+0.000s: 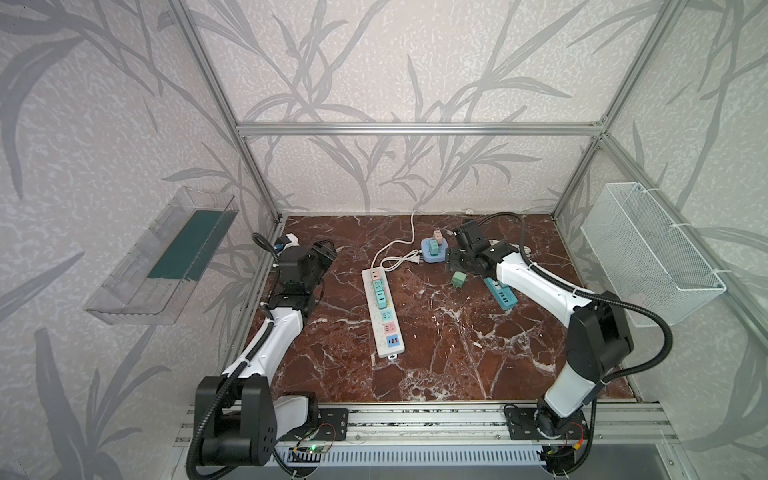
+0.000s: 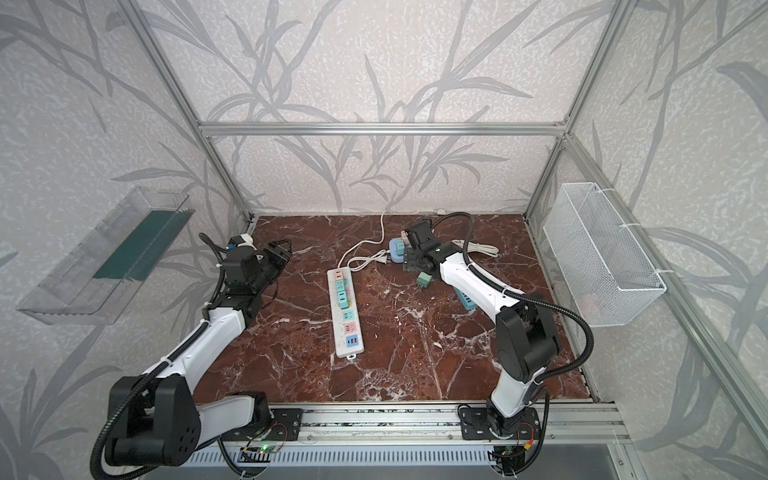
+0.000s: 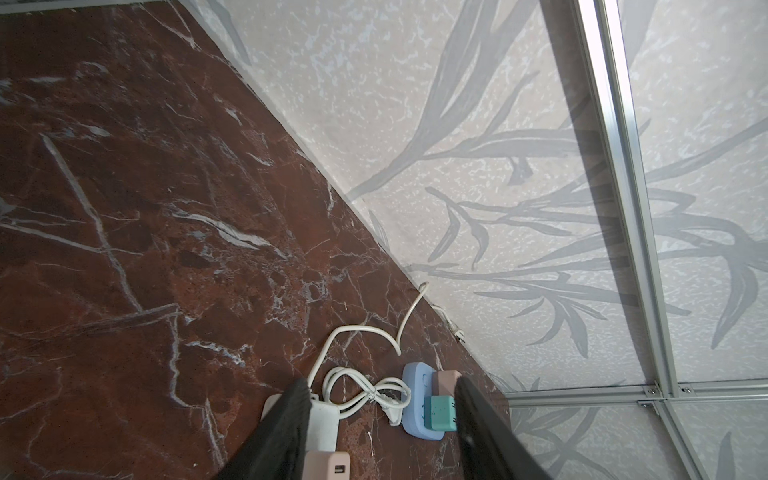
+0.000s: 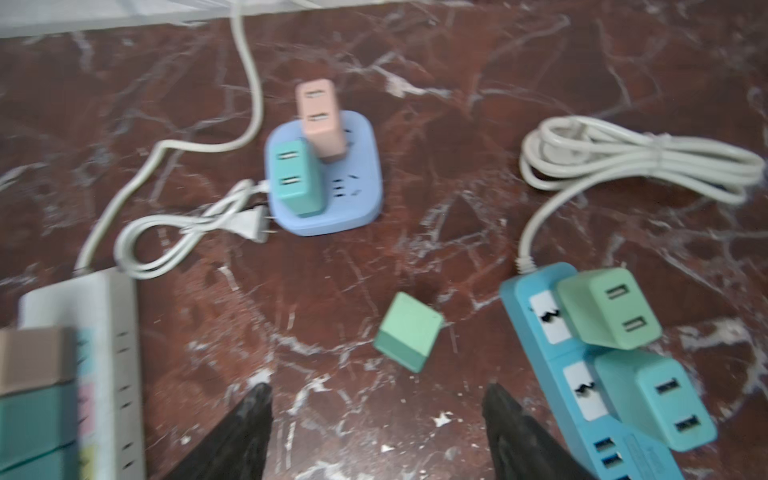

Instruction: Insert the plug

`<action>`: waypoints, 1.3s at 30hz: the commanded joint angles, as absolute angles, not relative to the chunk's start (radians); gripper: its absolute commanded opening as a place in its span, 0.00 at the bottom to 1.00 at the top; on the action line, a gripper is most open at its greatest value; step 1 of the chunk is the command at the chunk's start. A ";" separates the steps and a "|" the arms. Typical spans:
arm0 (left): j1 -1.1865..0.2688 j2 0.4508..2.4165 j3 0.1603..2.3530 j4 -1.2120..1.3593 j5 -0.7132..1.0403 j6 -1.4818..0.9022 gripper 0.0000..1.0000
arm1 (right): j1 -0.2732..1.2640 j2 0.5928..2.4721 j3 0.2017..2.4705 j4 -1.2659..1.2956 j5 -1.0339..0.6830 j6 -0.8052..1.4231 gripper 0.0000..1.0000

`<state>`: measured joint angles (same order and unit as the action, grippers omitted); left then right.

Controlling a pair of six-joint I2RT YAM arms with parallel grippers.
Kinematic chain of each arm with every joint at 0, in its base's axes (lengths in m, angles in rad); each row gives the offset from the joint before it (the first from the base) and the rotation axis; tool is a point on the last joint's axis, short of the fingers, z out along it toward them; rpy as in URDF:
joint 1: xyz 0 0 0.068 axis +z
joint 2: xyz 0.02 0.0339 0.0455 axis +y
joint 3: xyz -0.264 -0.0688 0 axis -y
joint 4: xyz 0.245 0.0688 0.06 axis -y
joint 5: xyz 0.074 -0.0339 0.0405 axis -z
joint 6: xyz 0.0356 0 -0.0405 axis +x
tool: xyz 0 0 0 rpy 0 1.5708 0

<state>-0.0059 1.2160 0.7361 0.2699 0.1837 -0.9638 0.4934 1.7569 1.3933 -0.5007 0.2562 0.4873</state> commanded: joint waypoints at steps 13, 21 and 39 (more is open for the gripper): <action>-0.151 1.262 0.840 0.300 0.347 -0.937 0.56 | 0.442 2.064 1.593 -0.563 0.250 0.631 0.75; -0.162 1.258 0.842 0.318 0.373 -0.945 0.56 | 0.428 2.096 1.586 -0.626 0.276 0.687 0.73; -0.161 1.255 0.840 0.315 0.365 -0.934 0.56 | 0.422 2.134 1.534 -0.610 0.217 0.694 0.62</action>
